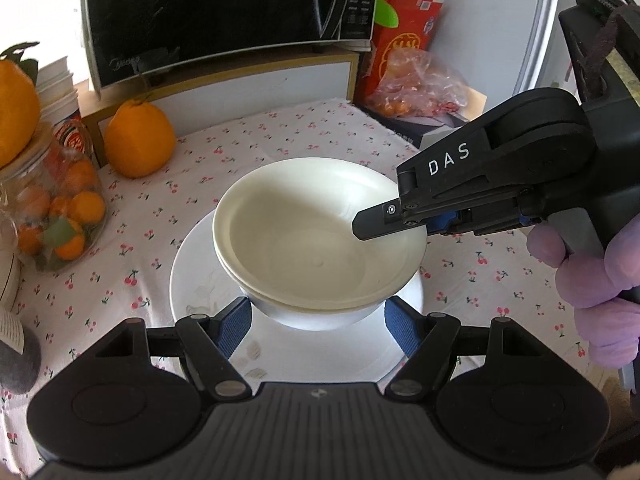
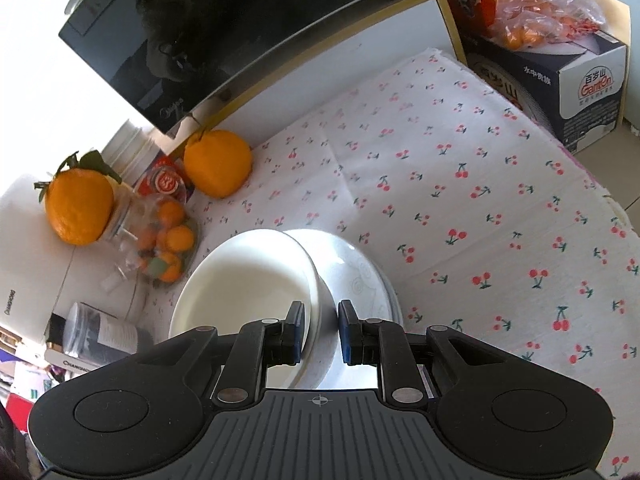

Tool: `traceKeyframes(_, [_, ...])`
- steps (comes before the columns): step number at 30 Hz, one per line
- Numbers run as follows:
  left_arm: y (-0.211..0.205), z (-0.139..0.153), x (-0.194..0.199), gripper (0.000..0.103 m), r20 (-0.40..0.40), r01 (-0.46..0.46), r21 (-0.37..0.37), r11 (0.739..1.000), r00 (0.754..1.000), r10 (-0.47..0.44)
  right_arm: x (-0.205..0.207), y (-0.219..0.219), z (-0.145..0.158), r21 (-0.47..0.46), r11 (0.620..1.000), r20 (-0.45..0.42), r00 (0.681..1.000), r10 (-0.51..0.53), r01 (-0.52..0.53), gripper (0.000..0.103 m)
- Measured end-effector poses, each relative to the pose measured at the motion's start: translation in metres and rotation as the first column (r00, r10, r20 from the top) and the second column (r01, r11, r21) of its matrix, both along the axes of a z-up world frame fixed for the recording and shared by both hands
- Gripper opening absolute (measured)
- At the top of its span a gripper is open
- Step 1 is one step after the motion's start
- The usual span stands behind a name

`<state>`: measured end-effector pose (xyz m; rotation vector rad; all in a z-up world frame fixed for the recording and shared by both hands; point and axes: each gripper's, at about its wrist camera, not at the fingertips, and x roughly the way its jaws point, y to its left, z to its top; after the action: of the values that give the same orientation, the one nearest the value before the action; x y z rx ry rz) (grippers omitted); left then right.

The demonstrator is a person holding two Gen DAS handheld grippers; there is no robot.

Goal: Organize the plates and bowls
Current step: 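Carry the nested bowls with both grippers onto the plate stack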

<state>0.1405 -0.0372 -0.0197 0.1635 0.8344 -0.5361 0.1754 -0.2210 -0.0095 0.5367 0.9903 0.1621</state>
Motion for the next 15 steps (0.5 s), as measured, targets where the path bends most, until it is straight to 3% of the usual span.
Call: traceKeyframes(15, [0.004,-0.011,0.004,0.071,-0.031,-0.005,0.004,1.000,1.000,0.005,0.000,0.007,-0.011,-0.038,0.999,-0.008,1.000,0.013,-0.014,0.018])
